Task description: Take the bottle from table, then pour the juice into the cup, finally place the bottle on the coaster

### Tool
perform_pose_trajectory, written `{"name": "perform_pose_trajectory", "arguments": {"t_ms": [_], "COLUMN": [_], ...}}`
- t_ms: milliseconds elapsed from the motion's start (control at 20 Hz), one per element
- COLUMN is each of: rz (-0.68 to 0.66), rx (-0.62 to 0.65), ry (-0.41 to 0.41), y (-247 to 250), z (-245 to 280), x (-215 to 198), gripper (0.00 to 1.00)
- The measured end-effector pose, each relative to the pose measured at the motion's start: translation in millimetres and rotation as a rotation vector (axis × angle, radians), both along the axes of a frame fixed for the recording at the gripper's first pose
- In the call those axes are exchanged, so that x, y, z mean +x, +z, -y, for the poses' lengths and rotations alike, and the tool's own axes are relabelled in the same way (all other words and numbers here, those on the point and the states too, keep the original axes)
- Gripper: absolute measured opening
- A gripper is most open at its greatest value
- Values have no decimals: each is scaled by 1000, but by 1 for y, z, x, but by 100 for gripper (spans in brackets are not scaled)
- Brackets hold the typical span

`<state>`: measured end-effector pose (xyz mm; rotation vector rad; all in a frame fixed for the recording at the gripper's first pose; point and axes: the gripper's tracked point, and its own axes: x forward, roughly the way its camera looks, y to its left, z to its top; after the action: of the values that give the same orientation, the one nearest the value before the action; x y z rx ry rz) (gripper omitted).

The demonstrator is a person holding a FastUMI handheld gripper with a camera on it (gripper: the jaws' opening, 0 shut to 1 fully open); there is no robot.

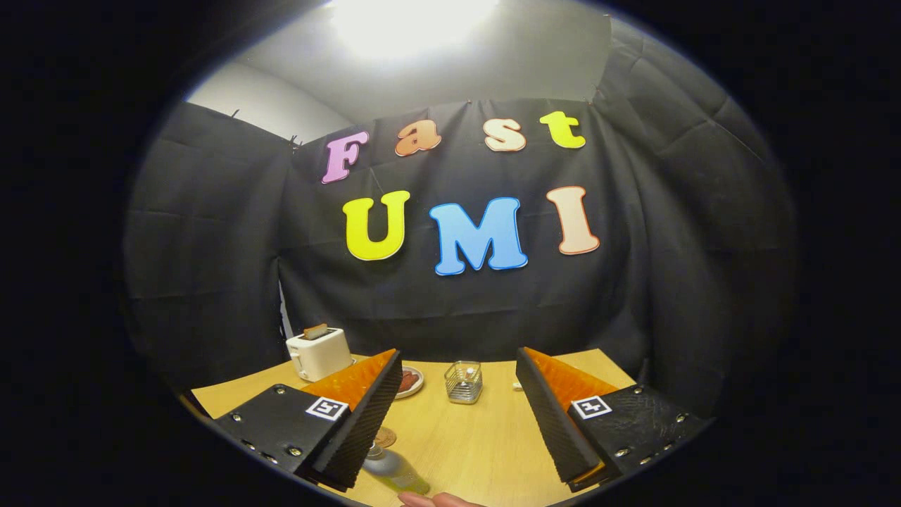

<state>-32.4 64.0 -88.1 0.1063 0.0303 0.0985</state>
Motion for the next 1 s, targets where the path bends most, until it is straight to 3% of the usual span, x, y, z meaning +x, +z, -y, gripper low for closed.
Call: {"name": "perform_pose_trajectory", "arguments": {"t_ms": [450, 850, 1000], "rz": [8, -20, -66], "rx": [-78, -148, -119], "ry": [73, 48, 23], "y": [-77, -133, -161], "z": [-71, -98, -98], "x": [-35, -9, 7], "gripper": [100, 100, 100]}}
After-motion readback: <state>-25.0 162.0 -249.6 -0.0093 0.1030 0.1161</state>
